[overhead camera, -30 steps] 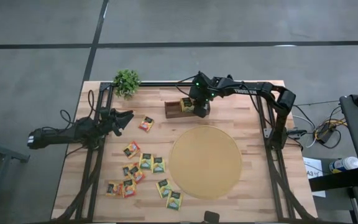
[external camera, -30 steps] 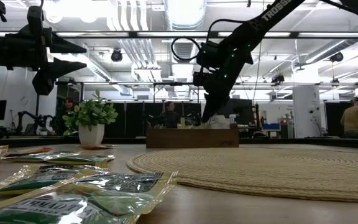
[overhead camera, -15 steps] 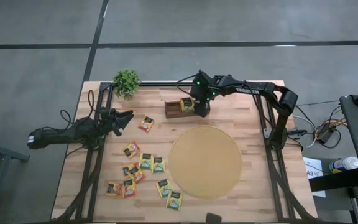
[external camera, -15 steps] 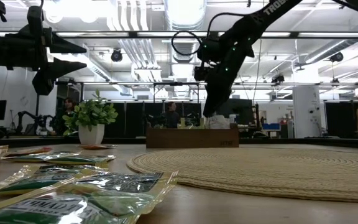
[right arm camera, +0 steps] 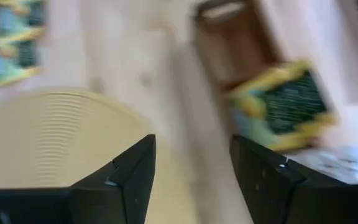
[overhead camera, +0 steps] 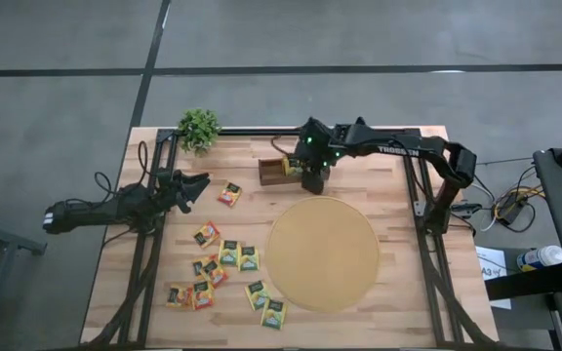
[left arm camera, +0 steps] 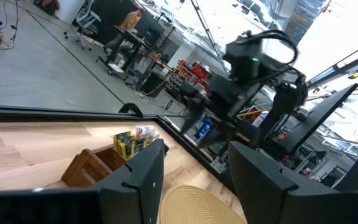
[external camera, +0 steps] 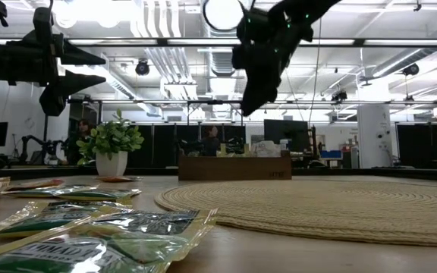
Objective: Pick & Place Tea
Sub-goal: Put the yellow tea bag into the middle section of the wooden organizer
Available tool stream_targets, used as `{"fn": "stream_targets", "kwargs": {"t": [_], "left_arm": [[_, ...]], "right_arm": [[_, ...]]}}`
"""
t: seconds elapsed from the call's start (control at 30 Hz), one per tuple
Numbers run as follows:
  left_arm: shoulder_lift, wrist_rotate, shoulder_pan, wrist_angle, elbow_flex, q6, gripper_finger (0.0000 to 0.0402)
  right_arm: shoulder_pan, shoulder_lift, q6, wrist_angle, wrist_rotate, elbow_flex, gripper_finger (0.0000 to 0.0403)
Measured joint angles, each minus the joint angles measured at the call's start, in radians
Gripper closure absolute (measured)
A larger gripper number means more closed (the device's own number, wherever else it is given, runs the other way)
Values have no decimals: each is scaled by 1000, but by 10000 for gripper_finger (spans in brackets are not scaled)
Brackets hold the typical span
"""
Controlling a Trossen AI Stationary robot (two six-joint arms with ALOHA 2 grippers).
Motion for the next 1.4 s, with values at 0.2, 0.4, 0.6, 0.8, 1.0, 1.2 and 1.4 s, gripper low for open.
{"fn": "stream_targets", "kwargs": {"t": [0.2, 0.4, 0.6, 0.8, 1.0, 1.2, 1.4], "left_arm": [[0, 0, 0, 0, 0, 0, 228], [0, 0, 0, 0, 0, 0, 228], [0, 0, 0, 0, 0, 0, 228], [0, 0, 0, 0, 0, 0, 228], [1, 0, 0, -1, 0, 0, 228], [1, 0, 0, -6, 0, 0, 228], [2, 0, 0, -7, 0, 0, 228]], "right_arm": [[140, -9, 111, 0, -12, -4, 200], [288, -9, 233, 11, -5, -8, 200], [412, -9, 409, 97, -3, -25, 200], [530, 2, 572, 245, -1, -60, 200], [636, 59, 595, 274, -1, -61, 200], [681, 138, 595, 308, -3, -61, 200], [712, 222, 602, 445, -41, -61, 200]]}}
